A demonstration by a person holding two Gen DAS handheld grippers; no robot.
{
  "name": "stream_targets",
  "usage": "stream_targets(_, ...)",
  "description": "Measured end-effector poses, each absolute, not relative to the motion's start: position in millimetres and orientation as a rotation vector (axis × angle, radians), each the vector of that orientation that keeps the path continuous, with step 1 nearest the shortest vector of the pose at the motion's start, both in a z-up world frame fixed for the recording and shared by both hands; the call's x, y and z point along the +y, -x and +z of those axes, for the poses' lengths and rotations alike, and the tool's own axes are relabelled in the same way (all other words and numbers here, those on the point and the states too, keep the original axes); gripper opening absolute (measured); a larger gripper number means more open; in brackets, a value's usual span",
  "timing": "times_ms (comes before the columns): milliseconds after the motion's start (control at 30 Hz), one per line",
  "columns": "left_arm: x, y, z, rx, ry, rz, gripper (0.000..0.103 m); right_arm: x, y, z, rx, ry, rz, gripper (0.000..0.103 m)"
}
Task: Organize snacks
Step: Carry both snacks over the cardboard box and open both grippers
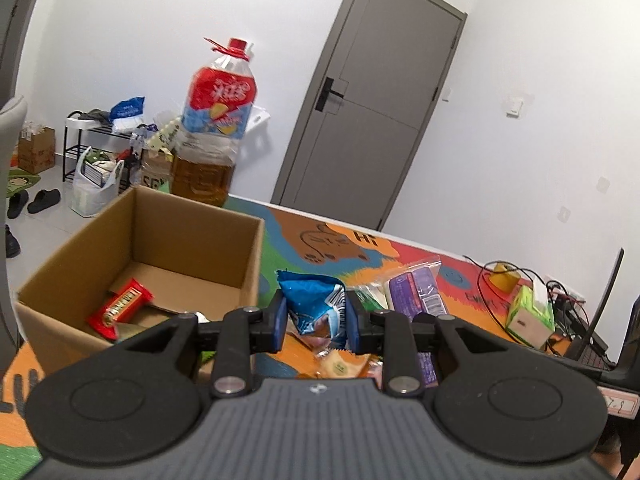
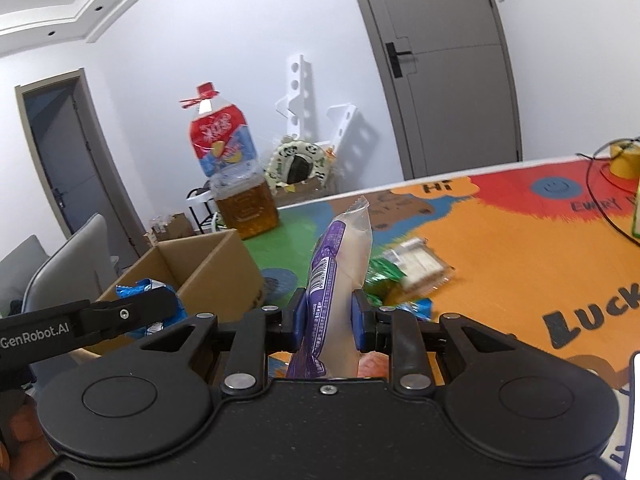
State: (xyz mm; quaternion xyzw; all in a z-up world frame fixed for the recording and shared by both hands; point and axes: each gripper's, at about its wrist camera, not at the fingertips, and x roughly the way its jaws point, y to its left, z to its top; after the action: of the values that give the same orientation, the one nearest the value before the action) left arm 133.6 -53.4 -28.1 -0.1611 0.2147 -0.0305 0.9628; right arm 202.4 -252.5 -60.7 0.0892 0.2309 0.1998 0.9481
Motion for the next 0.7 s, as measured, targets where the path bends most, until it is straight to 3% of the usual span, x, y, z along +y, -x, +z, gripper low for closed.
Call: stream_targets(700, 15, -134, -29, 0.442, 0.339, 0.055, 0.028, -178, -203, -34, 0.427, -0.102, 0.532, 0.024)
